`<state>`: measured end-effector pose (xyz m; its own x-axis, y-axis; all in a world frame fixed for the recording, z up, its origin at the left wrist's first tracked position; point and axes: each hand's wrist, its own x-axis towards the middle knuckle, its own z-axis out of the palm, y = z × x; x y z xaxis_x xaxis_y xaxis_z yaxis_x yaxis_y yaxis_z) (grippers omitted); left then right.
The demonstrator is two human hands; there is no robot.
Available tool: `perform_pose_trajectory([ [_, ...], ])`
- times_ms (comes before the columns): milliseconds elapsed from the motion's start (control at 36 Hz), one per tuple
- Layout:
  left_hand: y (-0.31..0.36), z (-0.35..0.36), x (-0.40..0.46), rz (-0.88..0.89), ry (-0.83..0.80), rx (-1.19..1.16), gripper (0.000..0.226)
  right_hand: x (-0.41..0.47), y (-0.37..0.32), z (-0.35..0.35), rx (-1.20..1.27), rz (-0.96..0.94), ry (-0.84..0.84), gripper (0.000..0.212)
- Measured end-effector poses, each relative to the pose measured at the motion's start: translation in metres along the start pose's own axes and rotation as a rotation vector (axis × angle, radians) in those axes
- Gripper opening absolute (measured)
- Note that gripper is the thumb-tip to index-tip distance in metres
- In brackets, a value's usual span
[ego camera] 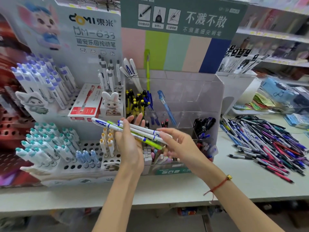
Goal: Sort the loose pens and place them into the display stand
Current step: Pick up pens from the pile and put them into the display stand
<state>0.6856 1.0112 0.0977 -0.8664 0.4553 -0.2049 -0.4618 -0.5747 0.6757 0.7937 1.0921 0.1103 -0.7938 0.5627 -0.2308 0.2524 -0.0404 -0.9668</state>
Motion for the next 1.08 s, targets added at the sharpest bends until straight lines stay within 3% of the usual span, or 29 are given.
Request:
perform_pose_trajectory([
  [111,0.0,0.005,0.0,-0.012,-0.012,-0.004,0.036,0.008,-0.008,0.008,0.12,-0.059,0.208,0.013],
  [222,0.008,0.007,0.006,-0.008,-0.062,0.001,0.032,0.009,-0.015,0.004,0.062,-0.073,0.177,0.014],
  [333,0.017,0.001,0.008,-0.003,-0.122,0.169,0.037,0.011,-0.024,-0.007,0.103,-0.137,0.232,0.017],
  [472,0.032,-0.008,0.017,-0.043,-0.123,0.278,0.02,0.016,-0.039,-0.02,0.156,-0.312,0.41,0.013],
  [611,0.047,-0.017,0.024,-0.032,-0.141,0.41,0.019,0.027,-0.062,-0.03,0.303,-0.502,0.575,0.014],
  [722,0.054,-0.024,0.031,-0.027,-0.166,0.442,0.019,0.048,-0.091,-0.032,0.191,-0.701,0.682,0.018],
  [806,0.056,-0.023,0.033,-0.036,-0.191,0.409,0.021,0.071,-0.107,-0.026,0.028,-0.796,0.642,0.019],
  [917,0.057,-0.019,0.031,-0.06,-0.19,0.381,0.019,0.096,-0.124,-0.028,-0.381,-0.815,0.501,0.02],
  [1083,0.057,-0.018,0.032,-0.148,-0.313,0.333,0.016,0.129,-0.172,-0.018,-0.794,-0.649,0.214,0.017],
])
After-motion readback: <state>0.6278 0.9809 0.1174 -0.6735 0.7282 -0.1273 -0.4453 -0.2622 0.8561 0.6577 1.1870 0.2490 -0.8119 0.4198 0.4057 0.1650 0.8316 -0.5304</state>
